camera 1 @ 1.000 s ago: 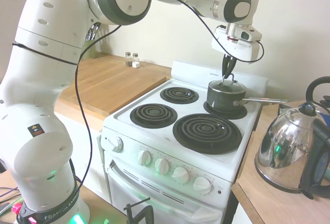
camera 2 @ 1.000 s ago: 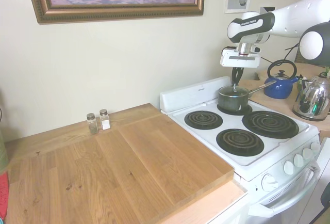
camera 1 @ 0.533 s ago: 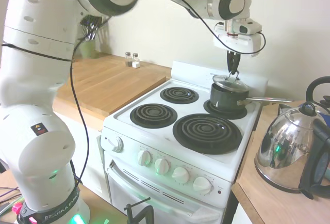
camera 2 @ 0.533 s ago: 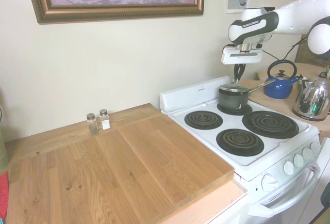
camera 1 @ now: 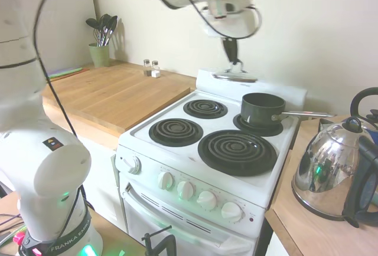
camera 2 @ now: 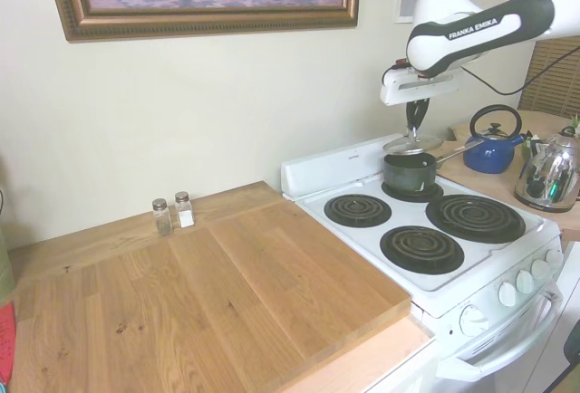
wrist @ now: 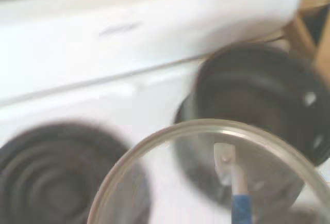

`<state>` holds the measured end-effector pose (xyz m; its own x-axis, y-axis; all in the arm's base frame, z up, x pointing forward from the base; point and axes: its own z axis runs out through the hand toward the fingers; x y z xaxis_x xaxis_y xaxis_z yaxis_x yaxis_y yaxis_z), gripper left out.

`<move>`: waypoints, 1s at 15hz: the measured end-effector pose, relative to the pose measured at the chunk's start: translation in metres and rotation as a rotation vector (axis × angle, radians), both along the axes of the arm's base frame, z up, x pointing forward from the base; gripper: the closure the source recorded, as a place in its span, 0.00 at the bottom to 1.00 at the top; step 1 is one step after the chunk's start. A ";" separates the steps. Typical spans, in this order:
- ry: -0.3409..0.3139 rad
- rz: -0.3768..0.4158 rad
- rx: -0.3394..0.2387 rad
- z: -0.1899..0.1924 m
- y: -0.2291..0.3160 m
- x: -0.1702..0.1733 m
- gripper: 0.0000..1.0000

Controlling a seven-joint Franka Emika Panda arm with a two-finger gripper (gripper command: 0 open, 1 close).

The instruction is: Uncover the lid of the pot

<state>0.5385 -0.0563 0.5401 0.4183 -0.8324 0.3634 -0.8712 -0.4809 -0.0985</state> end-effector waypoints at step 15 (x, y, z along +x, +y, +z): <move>0.264 0.173 -0.201 -0.082 0.296 0.079 1.00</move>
